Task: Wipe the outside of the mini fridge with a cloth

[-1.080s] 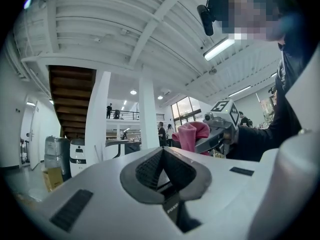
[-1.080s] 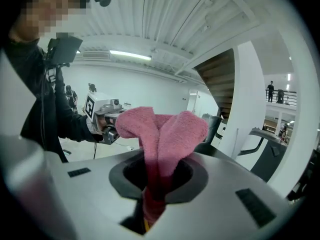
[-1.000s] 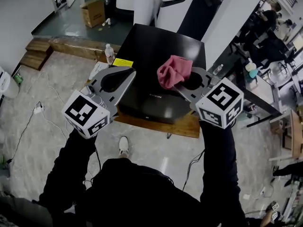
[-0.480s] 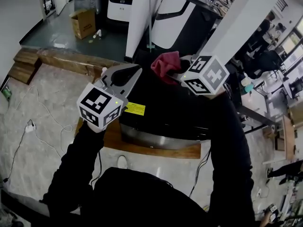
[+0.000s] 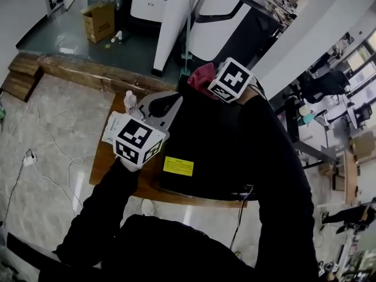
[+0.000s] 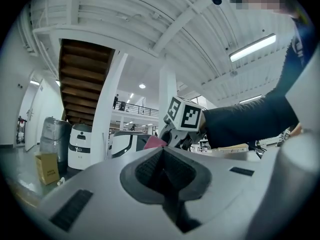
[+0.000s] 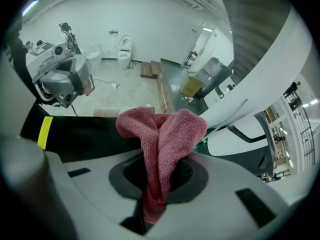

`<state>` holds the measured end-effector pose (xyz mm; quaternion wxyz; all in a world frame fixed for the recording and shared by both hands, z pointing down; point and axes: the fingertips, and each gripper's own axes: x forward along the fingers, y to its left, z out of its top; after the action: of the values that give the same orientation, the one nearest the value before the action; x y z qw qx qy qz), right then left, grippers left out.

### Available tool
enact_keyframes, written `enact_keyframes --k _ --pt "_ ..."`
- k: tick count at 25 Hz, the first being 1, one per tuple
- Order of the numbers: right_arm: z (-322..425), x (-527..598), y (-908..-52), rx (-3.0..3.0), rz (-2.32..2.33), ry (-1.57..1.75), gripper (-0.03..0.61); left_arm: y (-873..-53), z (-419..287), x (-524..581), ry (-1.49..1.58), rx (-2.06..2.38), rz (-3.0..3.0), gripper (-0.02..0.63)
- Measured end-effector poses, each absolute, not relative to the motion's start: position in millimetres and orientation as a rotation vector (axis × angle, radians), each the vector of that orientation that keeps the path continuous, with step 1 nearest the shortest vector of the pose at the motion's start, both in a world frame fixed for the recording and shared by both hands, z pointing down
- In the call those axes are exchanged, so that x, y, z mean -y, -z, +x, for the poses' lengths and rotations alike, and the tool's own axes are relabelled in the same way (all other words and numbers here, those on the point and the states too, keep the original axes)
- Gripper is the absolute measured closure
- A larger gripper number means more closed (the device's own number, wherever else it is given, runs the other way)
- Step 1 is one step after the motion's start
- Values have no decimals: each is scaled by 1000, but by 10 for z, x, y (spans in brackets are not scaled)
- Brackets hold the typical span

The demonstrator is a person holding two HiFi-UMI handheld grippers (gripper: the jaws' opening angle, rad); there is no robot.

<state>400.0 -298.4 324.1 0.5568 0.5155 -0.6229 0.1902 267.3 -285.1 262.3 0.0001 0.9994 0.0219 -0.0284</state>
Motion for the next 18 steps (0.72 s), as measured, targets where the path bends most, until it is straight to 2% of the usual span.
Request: enact_keyframes --k 8,18 --pt "4063 3279 -3636 1493 1169 -497 529 -2896 2703 3057 76 -95 3089 607" --pt "3440 3003 -3640 1594 1082 -543 532 -2976 2407 2903 35 -34 3107 607"
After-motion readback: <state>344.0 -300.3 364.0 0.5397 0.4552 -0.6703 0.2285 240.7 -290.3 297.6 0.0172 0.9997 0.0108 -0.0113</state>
